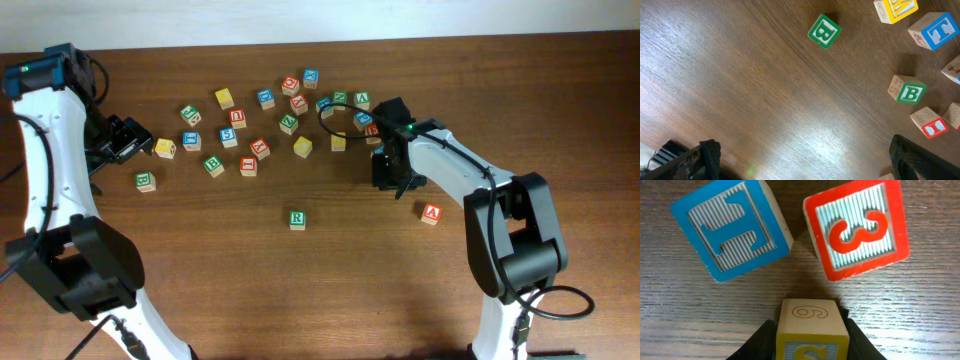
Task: Spell out RSS
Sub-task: 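Reach the right gripper into the cluster and grasp a yellow S block, then place the yellow S block right of the R block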
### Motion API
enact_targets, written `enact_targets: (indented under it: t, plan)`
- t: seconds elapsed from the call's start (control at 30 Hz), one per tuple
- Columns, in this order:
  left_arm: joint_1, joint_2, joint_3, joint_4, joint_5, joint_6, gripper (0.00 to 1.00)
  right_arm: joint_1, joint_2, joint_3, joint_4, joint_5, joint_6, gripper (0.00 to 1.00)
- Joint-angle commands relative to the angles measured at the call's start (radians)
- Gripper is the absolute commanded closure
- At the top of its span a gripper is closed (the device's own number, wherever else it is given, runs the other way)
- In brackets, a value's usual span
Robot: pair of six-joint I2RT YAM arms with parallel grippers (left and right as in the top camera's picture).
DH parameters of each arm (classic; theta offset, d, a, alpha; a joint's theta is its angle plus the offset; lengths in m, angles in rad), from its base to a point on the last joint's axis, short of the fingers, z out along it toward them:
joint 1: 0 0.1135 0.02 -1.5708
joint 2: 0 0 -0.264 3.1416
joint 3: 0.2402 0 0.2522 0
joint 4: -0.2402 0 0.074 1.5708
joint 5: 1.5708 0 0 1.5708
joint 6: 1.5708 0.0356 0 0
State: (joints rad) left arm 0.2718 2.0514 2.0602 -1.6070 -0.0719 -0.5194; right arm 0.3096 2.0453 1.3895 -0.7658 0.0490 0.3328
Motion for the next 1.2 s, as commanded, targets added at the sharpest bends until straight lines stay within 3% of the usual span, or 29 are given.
enact_targets:
  t: [0.0,0.1,0.2,0.3,0.4,0.77,0.8,1.03,1.17]
  plan:
    - [0.007,-0.004,0.001,0.001,-0.012,-0.002,0.01,0.011,-0.016,0.004,-0.015,0.016,0.002,0.72]
    - [0.007,-0.004,0.001,0.001,-0.012,-0.002,0.01,0.011,-0.089,0.004,-0.053,0.004,0.002,0.74]
    - [0.007,-0.004,0.001,0.001,-0.012,-0.002,0.01,0.071,-0.187,0.004,-0.143,-0.164,0.005,0.75]
    - [0.007,-0.004,0.001,0.001,-0.012,-0.002,0.01,0.256,-0.191,0.004,-0.140,-0.179,0.175,0.75]
    - [0.007,-0.004,0.001,0.001,-0.012,-0.002,0.01,0.386,-0.173,0.003,-0.110,-0.066,0.358,0.74]
    - [0.007,-0.004,0.001,0.001,-0.012,-0.002,0.01,0.410,-0.006,0.003,-0.022,-0.010,0.322,0.73]
    - [0.007,-0.004,0.001,0.001,-0.012,-0.002,0.01,0.410,-0.006,0.003,-0.023,-0.010,0.316,0.67]
    - [0.007,-0.004,0.001,0.001,-0.012,-0.002,0.01,0.410,0.010,0.003,-0.021,0.010,0.307,0.64]
    - [0.007,-0.004,0.001,0.001,-0.012,-0.002,0.01,0.407,0.009,0.004,0.005,0.013,0.299,0.55]
